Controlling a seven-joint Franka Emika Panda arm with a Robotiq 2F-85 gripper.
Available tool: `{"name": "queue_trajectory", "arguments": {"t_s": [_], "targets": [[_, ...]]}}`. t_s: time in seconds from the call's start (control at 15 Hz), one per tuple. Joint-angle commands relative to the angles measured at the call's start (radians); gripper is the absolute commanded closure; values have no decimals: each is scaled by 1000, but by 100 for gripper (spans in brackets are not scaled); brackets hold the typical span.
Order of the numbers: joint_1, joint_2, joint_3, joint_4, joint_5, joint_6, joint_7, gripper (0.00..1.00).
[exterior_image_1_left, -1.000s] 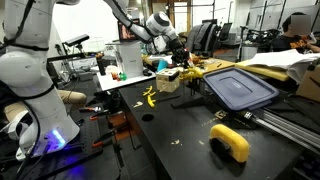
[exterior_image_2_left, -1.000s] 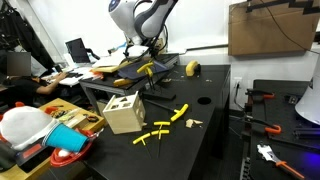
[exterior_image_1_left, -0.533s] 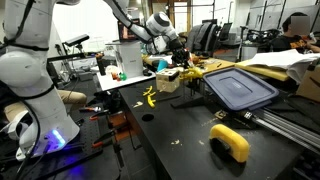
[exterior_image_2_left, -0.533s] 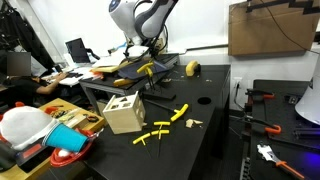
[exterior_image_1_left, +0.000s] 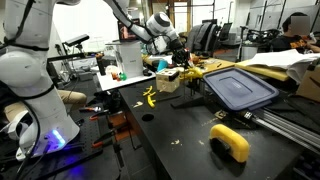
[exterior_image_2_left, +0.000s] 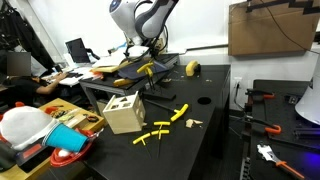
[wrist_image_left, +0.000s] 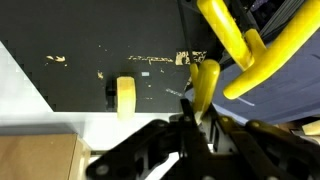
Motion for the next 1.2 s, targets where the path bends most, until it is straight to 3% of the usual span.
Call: {"name": "queue_trajectory", "arguments": {"t_s": [0.0, 0.67, 0.8, 1.13], "targets": [[-6, -9, -5, -14, -4, 34, 8, 96], [-15, 33, -7, -14, 8, 74, 0, 96], [-17, 33, -7, -14, 10, 76, -2, 57], [-23, 36, -7, -22, 13, 114, -5, 21]]}}
